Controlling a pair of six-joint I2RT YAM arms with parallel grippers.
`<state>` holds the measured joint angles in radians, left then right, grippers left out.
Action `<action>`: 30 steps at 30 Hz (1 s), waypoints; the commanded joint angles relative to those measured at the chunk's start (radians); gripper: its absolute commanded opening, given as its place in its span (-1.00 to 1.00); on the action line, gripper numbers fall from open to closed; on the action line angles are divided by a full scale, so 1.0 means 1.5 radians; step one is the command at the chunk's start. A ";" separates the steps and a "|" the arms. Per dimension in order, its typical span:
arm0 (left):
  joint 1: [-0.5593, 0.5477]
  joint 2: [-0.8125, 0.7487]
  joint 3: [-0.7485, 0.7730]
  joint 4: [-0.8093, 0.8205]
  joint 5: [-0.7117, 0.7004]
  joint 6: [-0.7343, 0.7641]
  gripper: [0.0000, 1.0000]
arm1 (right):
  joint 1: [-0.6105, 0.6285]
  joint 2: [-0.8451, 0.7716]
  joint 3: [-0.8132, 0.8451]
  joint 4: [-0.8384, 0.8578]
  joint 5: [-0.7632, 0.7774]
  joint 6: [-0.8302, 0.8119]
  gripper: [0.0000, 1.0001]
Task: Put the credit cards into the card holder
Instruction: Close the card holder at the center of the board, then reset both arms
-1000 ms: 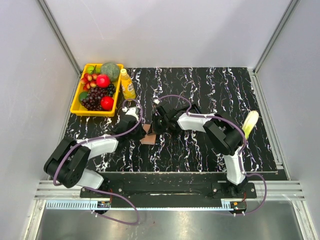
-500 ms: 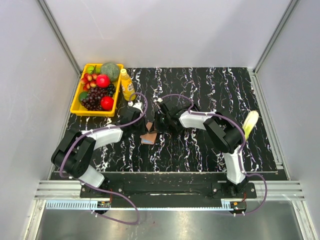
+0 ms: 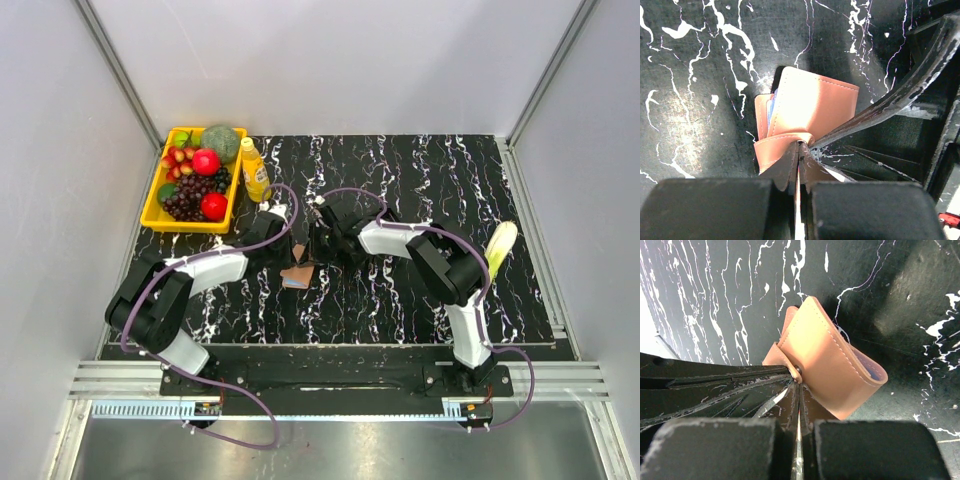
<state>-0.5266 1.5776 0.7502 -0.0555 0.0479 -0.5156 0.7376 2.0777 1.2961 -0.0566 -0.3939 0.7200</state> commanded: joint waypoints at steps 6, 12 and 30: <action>-0.078 0.148 -0.038 -0.096 0.004 -0.030 -1.00 | 0.019 0.073 0.010 -0.091 -0.003 -0.044 -0.99; -0.086 0.171 -0.037 -0.090 -0.004 -0.048 -1.00 | 0.020 0.081 0.019 -0.138 0.019 -0.076 -0.99; 0.003 -0.234 0.012 -0.088 -0.115 -0.032 0.98 | 0.001 -0.288 -0.097 -0.037 0.254 -0.169 0.42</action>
<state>-0.5629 1.3518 0.7696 -0.2520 -0.1192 -0.5720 0.7395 1.8172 1.2057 -0.1631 -0.1677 0.5117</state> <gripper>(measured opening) 0.937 0.643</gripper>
